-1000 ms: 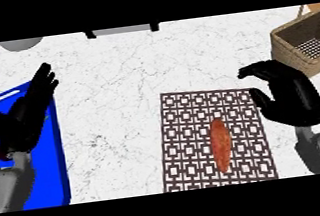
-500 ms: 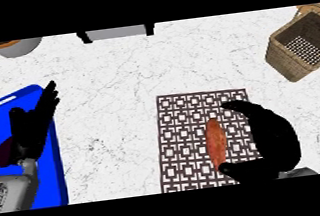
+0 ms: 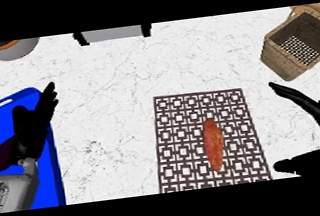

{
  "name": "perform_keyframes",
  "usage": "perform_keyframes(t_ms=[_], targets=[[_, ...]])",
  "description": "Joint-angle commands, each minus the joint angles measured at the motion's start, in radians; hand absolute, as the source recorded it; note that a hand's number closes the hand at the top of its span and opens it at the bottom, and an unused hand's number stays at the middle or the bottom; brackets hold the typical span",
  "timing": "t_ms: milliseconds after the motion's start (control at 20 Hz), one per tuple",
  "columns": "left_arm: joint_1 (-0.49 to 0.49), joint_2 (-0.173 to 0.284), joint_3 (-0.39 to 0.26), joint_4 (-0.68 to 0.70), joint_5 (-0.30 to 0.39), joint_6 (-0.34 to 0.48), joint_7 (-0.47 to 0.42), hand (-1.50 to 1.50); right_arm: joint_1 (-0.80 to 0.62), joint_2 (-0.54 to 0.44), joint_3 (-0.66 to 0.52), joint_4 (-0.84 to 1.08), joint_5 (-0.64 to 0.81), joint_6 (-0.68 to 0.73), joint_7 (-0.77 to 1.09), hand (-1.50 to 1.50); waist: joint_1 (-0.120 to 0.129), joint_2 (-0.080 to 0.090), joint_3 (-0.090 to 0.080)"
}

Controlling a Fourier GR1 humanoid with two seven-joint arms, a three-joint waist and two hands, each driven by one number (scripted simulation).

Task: Pick the sweet potato from the placemat and place it in the basket

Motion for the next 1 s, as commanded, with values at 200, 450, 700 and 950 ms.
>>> perform_keyframes(t_ms=[200, 450, 700, 950], targets=[[-0.020, -0.024, -0.001, 0.004, -0.012, -0.002, 0.006, 0.00, 0.059, -0.301, -0.009, -0.172, 0.003, 0.280, 0.173, -1.50, 0.014, 0.001, 0.003], [-0.087, -0.032, 0.045, 0.091, -0.020, -0.038, -0.010, 0.00, 0.094, -0.316, -0.089, -0.247, -0.056, 0.396, 0.220, -1.50, 0.016, 0.004, 0.004], [-0.019, -0.079, 0.037, 0.043, -0.069, -0.045, -0.035, 0.00, 0.162, -0.207, -0.158, -0.242, 0.011, 0.424, 0.214, -1.50, 0.021, 0.004, 0.004], [-0.040, -0.084, 0.057, 0.063, -0.077, -0.065, -0.007, 0.00, 0.090, -0.071, -0.138, -0.148, 0.124, 0.355, 0.212, -1.50, 0.026, 0.005, 0.004]])
